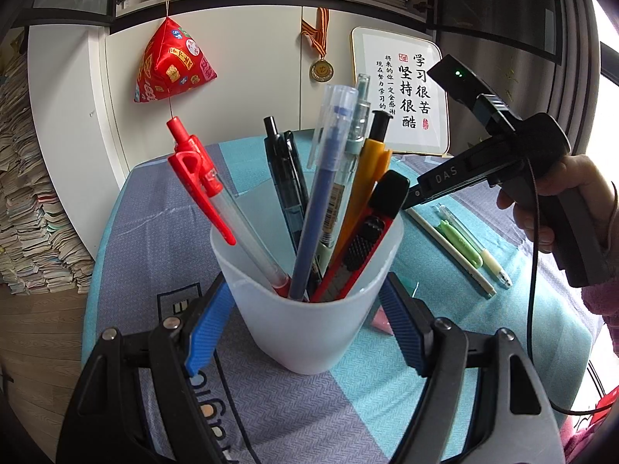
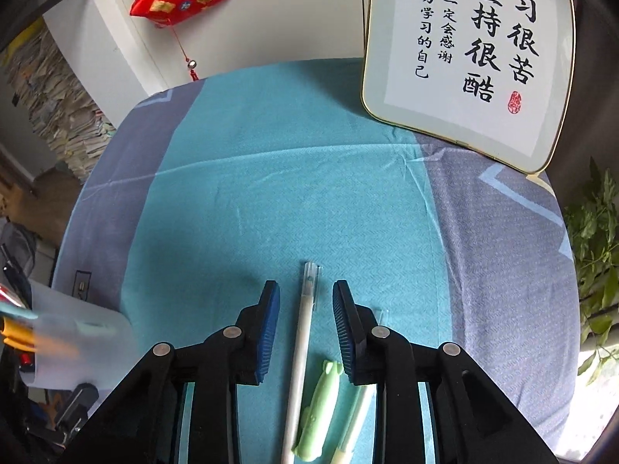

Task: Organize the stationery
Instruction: 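Move the right tool to the white pen and grasp it, then lift the white pen with the right tool and drop it into the cup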

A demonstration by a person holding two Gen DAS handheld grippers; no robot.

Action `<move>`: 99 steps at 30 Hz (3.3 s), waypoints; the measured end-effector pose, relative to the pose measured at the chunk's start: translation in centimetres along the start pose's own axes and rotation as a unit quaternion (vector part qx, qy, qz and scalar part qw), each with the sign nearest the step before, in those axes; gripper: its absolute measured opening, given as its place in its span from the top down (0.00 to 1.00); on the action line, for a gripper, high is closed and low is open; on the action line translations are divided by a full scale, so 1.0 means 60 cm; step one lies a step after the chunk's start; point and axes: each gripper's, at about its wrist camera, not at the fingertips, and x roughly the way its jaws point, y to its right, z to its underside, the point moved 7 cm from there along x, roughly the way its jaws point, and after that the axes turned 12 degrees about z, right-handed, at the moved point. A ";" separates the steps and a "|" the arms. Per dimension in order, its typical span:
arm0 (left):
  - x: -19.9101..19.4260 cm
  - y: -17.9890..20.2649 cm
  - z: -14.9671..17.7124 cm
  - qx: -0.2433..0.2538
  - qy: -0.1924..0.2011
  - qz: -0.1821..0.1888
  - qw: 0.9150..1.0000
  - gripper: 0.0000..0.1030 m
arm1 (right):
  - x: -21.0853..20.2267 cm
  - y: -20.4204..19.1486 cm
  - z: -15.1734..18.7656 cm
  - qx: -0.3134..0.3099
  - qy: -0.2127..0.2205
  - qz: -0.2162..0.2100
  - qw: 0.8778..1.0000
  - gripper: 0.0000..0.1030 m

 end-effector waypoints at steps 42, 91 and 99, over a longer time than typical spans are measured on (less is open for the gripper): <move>0.001 0.001 0.001 -0.001 -0.001 0.000 1.000 0.27 | -0.484 -0.115 -0.005 -0.075 0.310 -0.086 0.944 0.92; 0.001 0.002 0.001 -0.001 -0.001 0.000 1.000 0.27 | -0.279 -0.212 0.001 -0.100 0.183 -0.176 0.962 0.92; 0.002 0.003 0.001 -0.001 -0.001 0.000 1.000 0.27 | -0.304 -0.125 -0.002 -0.051 0.194 -0.151 0.968 0.92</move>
